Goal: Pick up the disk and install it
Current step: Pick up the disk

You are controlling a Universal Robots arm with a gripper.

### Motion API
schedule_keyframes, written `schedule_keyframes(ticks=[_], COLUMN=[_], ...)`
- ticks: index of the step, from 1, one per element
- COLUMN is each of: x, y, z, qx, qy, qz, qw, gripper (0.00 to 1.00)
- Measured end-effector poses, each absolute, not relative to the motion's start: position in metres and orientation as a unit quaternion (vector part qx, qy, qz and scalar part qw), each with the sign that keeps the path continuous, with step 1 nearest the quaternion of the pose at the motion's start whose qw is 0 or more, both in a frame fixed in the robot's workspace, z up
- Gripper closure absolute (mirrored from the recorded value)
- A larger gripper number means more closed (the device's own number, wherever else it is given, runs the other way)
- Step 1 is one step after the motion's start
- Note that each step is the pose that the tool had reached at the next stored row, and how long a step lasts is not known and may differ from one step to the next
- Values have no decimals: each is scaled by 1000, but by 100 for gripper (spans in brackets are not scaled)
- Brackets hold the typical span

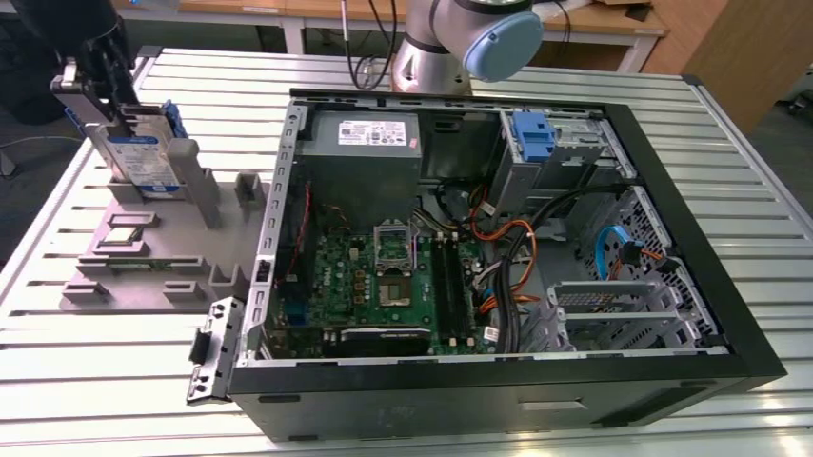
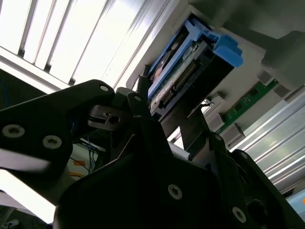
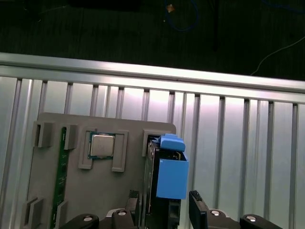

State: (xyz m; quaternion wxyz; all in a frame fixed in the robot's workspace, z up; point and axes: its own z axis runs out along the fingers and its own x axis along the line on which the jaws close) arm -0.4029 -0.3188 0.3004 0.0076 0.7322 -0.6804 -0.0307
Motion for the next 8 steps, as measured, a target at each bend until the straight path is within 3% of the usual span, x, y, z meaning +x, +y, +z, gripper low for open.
schedule_keyframes(ticks=[8], x=[-397], y=[-319], z=[300], qx=[732], qy=[-680], qz=[-31], qw=[8], gripper=[47])
